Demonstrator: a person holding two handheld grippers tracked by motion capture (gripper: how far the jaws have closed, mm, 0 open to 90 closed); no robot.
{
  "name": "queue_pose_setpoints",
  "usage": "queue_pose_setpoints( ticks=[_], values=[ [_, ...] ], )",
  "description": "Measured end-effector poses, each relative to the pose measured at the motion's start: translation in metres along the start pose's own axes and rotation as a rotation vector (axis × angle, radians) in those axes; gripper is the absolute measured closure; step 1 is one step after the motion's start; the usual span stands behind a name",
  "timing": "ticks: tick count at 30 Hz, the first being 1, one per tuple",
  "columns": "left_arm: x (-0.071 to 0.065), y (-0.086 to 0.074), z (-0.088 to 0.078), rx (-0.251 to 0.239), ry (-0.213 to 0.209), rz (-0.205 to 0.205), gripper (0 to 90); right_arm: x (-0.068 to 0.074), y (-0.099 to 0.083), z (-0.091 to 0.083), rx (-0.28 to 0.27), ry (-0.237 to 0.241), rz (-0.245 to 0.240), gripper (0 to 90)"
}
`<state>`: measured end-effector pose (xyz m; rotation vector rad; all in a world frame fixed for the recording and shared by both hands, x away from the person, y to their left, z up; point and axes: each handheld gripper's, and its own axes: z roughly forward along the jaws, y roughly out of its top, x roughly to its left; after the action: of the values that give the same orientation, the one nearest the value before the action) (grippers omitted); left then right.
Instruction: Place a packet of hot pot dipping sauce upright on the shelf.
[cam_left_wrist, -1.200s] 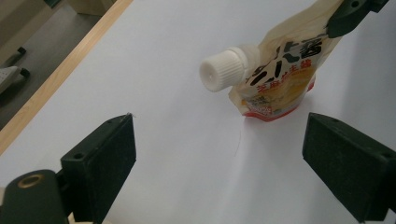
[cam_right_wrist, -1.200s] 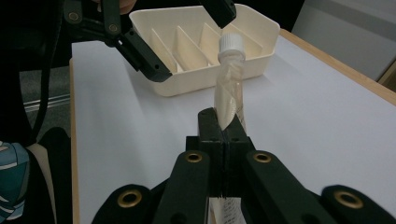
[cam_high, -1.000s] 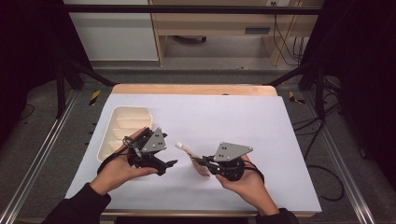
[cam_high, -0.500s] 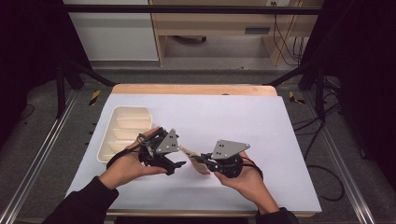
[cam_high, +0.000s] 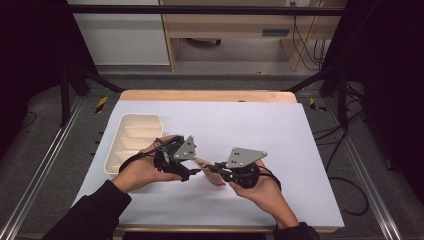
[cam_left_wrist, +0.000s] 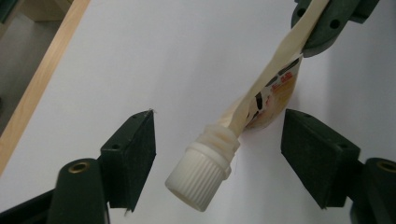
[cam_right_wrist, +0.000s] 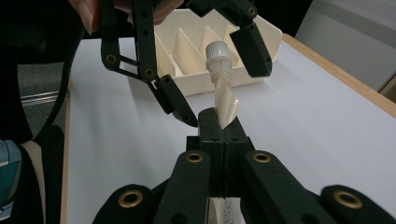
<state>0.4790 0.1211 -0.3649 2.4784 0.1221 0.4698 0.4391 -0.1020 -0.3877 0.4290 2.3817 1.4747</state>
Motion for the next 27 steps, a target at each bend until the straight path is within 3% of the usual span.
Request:
queue_pose_setpoints(
  ticks=[6, 10, 15, 18, 27],
  values=[
    [-0.0014, -0.0008, 0.0012, 0.018, -0.021, 0.016, 41.8, -0.0014, -0.0001, -0.0007, 0.001, -0.009, 0.001, 90.0],
    [0.0024, -0.0022, -0.0012, 0.018, -0.022, -0.008, 53.7, -0.0012, 0.0001, -0.0001, 0.000, -0.014, 0.002, 90.0],
    [0.0075, -0.0018, 0.0022, 0.009, -0.050, -0.030, 62.5, -0.0004, 0.0008, 0.0022, -0.002, -0.012, -0.003, 90.0],
    [0.0079, -0.0014, 0.0030, 0.005, -0.071, -0.032, 66.8, -0.0001, 0.0007, 0.0020, 0.000, -0.017, -0.004, 89.8],
    [0.0041, -0.0039, 0.0018, -0.002, -0.075, -0.031, 71.5, 0.0014, -0.0009, 0.0031, 0.016, -0.034, -0.004, 85.2]
  ],
)
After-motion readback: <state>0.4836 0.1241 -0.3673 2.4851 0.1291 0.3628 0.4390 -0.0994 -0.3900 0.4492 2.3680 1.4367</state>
